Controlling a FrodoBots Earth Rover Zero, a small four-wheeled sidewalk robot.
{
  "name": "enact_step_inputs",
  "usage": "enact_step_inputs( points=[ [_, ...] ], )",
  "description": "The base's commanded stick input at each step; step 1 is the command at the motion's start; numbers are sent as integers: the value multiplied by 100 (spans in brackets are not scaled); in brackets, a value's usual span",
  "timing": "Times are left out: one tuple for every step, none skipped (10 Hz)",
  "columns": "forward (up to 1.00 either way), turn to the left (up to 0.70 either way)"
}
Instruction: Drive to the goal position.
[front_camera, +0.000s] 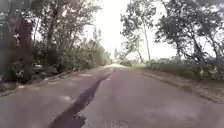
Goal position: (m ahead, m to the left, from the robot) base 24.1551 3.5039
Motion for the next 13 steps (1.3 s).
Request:
enact_step_inputs(
  points=[
    [70, 0],
    [70, 0],
    [70, 0],
    [70, 0],
    [70, 0],
    [70, 0],
    [70, 0],
    [70, 0],
    [70, 0],
    [70, 0],
    [70, 0],
    [70, 0],
    [70, 0]
  ],
)
